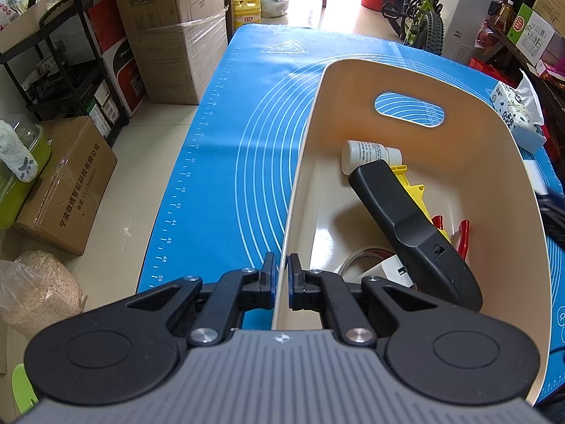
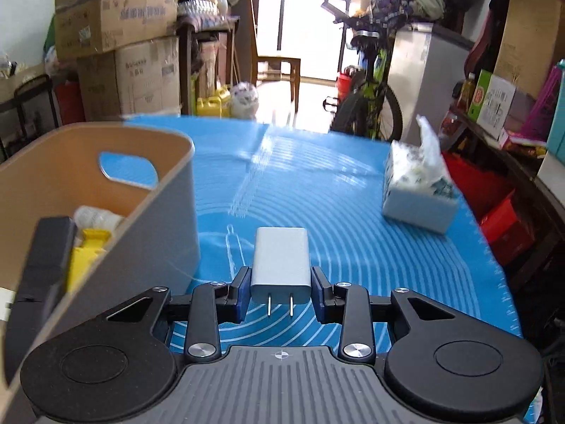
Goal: Organize rigid objects
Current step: 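Grasp the white charger plug with the right tool, then carry the white charger plug into the basket and release it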
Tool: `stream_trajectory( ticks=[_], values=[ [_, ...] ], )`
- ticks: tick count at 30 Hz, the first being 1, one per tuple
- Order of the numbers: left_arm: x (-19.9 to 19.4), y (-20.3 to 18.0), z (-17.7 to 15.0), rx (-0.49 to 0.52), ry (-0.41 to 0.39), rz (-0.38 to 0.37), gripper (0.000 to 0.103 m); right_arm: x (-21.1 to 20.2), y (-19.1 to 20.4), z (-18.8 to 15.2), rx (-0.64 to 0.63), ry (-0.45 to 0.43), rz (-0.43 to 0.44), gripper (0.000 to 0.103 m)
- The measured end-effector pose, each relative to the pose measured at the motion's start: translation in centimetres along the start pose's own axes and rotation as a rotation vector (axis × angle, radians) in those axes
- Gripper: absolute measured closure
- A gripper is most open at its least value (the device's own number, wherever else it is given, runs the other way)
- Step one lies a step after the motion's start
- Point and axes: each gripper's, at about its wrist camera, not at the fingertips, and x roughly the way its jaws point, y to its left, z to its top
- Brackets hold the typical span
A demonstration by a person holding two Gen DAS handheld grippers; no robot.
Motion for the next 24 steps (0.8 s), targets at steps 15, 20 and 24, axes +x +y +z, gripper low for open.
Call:
stream_trajectory(
  ticks=[15,20,24],
  values=[
    [0.0,0.1,0.0,-0.003,0.000,0.000,0.095,-11.2,1.5,4.5,-0.012,-0.218,0.100,0.061],
    [0.0,0.1,0.0,-0.001,0.000,0.001,0.095,-11.7,4.3,5.7,-0.047,-0.232,0.163,0.061],
    [0.0,0.1,0.0,0.004,-0.001,0.002,0.095,-10.8,6.8,5.8,-0.068,-0.199,0.215,0.061]
  ],
)
